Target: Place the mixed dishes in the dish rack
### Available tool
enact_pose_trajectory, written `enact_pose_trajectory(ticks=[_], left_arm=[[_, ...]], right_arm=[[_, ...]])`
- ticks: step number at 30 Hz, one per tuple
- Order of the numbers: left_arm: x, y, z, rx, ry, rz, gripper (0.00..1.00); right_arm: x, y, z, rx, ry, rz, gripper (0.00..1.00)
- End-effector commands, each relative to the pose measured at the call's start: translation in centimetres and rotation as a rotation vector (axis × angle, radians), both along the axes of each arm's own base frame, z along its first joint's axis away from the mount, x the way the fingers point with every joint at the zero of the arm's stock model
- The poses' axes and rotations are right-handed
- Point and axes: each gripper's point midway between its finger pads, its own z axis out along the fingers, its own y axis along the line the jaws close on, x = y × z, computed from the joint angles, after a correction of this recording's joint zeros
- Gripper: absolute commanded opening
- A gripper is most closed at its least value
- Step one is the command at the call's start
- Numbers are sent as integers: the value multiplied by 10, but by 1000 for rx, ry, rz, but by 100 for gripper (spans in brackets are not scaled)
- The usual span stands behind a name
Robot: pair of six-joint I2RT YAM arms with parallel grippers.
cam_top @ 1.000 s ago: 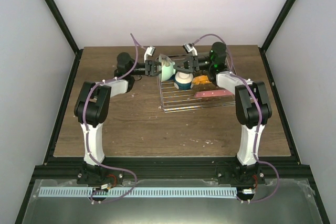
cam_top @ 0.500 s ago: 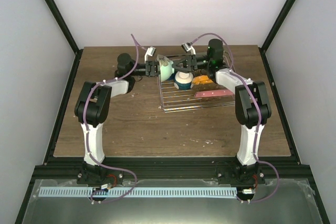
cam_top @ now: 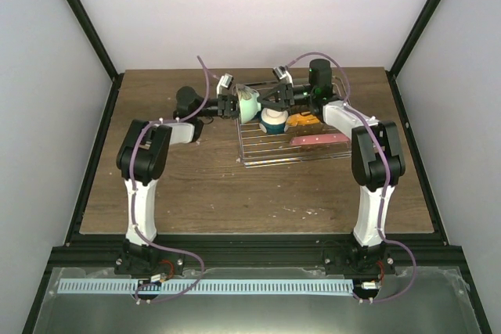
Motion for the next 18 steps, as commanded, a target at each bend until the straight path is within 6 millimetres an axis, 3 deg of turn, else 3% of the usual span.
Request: enact_pose_trajectory(ticks=[1,18], left_arm=[[-7,1,5,-30,-54,-19,59],[10,5,-31,250,-66,111,60]], right_arm=[[13,-12,16,-3,-71,-52,44],[23,-27,15,-41,-82,-113,44]])
